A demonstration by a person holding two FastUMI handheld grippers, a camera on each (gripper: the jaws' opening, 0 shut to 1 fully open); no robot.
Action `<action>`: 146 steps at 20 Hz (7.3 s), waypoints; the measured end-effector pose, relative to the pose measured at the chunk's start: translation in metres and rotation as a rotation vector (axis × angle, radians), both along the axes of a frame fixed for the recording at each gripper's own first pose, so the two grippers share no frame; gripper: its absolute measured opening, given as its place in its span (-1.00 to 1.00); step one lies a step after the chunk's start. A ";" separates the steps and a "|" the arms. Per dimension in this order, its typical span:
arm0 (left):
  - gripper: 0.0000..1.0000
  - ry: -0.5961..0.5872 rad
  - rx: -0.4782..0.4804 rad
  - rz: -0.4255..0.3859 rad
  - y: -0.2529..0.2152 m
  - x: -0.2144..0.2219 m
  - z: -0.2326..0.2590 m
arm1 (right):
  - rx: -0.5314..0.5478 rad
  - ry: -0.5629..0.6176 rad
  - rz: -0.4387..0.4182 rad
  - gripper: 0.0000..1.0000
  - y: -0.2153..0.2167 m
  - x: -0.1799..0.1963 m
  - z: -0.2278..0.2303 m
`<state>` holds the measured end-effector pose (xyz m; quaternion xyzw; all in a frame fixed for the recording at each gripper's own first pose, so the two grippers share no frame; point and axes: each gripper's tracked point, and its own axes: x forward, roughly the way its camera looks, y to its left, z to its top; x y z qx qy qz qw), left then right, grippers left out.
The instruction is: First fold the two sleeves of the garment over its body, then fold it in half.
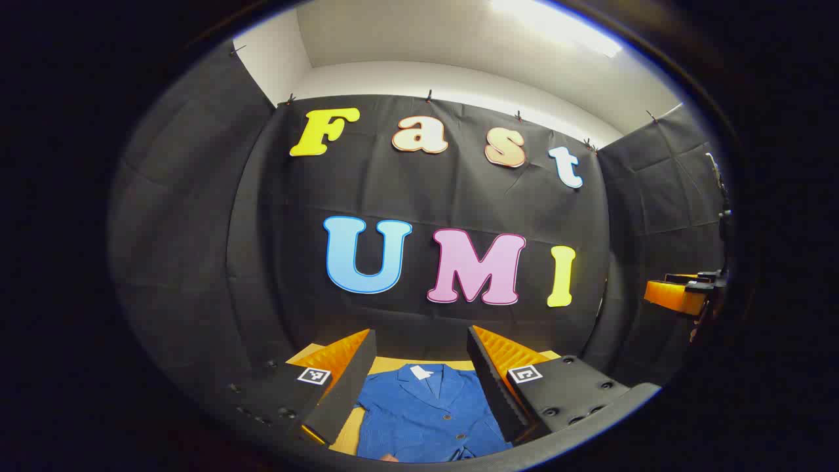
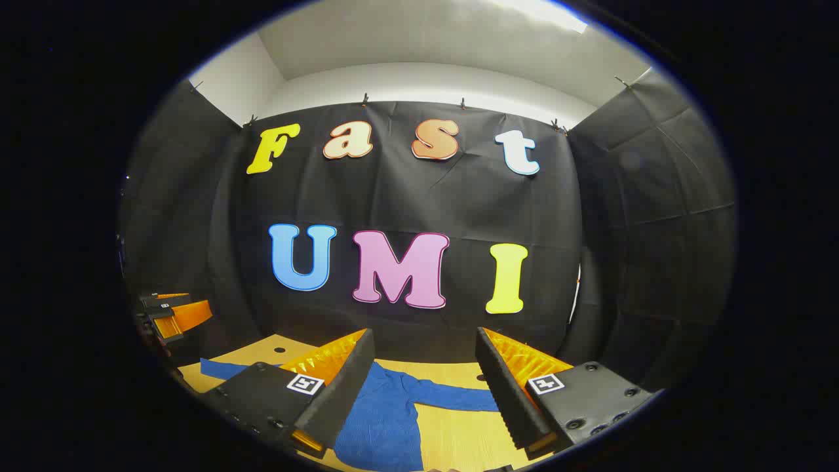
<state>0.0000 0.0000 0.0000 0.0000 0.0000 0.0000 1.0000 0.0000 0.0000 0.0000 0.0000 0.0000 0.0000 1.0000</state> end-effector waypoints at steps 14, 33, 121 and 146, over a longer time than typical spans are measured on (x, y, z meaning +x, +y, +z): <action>0.60 -0.028 0.043 -0.056 -0.017 -0.002 0.006 | 0.014 0.011 -0.011 0.94 -0.006 -0.001 -0.002; 0.60 -0.050 -0.001 -0.088 -0.017 0.002 0.016 | 0.012 0.036 -0.063 0.82 -0.015 0.005 -0.009; 0.60 0.253 -0.006 0.332 0.254 0.033 -0.115 | 0.422 0.692 0.083 -0.89 0.230 0.318 -0.312; 0.60 0.401 -0.144 0.500 0.365 0.005 -0.204 | 0.482 0.747 0.352 0.07 0.380 0.306 -0.339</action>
